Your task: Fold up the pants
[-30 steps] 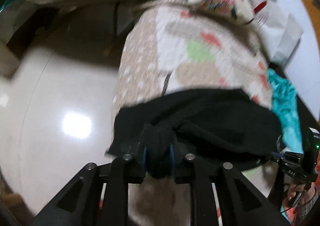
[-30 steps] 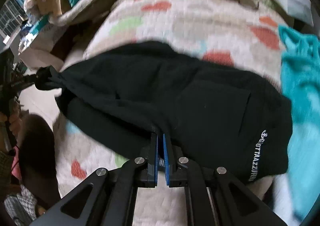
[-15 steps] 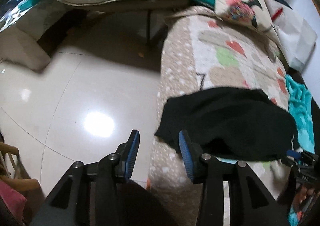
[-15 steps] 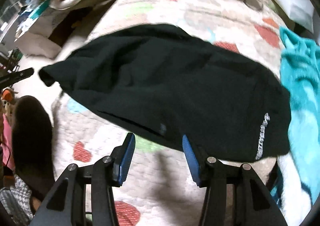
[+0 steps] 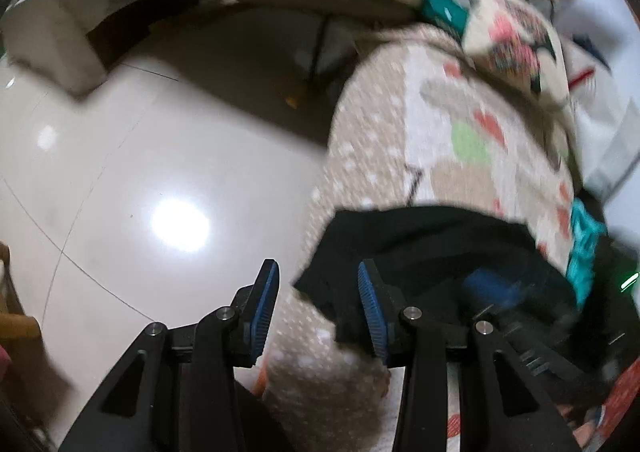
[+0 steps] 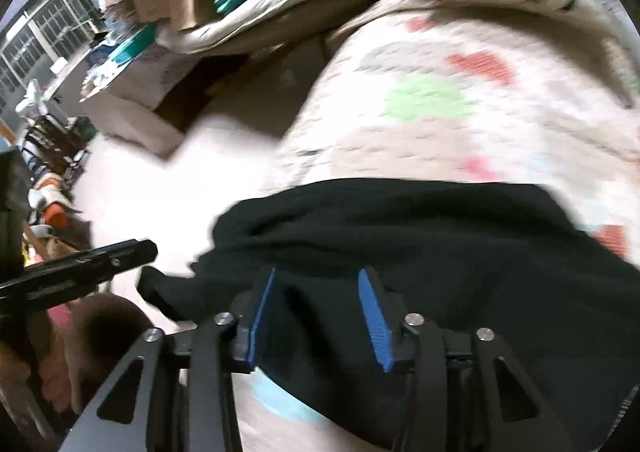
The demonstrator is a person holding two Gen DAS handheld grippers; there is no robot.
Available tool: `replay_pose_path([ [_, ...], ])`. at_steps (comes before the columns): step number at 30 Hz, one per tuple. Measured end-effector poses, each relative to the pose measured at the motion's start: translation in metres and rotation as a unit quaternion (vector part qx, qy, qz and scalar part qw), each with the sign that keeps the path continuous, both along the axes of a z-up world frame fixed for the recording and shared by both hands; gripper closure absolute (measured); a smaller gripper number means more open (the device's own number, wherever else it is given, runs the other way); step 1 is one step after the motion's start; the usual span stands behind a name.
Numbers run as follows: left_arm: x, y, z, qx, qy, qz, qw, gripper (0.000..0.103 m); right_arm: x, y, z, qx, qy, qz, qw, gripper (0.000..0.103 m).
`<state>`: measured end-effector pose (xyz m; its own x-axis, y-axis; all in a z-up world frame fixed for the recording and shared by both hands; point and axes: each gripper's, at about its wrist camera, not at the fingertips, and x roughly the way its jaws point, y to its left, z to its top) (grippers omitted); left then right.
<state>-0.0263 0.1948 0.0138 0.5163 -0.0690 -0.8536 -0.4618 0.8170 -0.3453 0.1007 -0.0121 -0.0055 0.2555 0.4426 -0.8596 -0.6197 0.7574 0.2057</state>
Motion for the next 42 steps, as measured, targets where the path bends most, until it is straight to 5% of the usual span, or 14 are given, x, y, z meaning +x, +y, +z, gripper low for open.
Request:
replay_pose_path([
  [3, -0.011, 0.022, 0.007, -0.018, -0.027, 0.029, 0.999, 0.061, -0.024, 0.02, -0.025, -0.011, 0.052, 0.055, 0.997, 0.059],
  [8, -0.019, 0.044, 0.004, -0.052, -0.053, 0.052, 0.9959, 0.058, -0.061, 0.027, -0.025, -0.017, 0.131, 0.158, 0.979, 0.058],
  [14, -0.023, 0.049, 0.002, -0.073, -0.07, 0.051, 0.9936, 0.058, -0.051, 0.067, 0.009, -0.066, -0.038, 0.17, 0.982, 0.057],
  [19, -0.029, 0.054, 0.005, -0.067, -0.08, 0.052, 0.9931, 0.058, -0.036, 0.114, -0.021, -0.124, -0.081, 0.202, 0.968, 0.042],
  [21, -0.032, 0.058, 0.005, -0.067, -0.085, 0.052, 0.9928, 0.058, -0.034, 0.125, -0.039, -0.162, -0.076, 0.218, 0.959, 0.054],
  [22, -0.033, 0.06, 0.005, -0.068, -0.087, 0.053, 0.9925, 0.058, -0.033, 0.127, -0.042, -0.165, -0.065, 0.22, 0.959, 0.088],
  [29, -0.029, 0.065, -0.001, -0.084, -0.092, 0.054, 0.9907, 0.058, -0.017, 0.139, -0.005, -0.112, -0.084, 0.168, 0.976, 0.093],
  [34, -0.028, 0.065, -0.002, -0.083, -0.088, 0.053, 0.9912, 0.058, 0.013, 0.165, -0.013, -0.114, -0.081, 0.141, 0.98, 0.093],
  [39, -0.026, 0.059, 0.002, -0.075, -0.081, 0.043, 0.9929, 0.058, 0.03, 0.157, -0.031, -0.113, -0.044, 0.105, 0.987, 0.084],
  [42, -0.022, 0.05, 0.008, -0.061, -0.08, 0.029, 0.9944, 0.057, 0.042, 0.122, -0.006, -0.047, -0.032, 0.059, 0.997, 0.052],
])
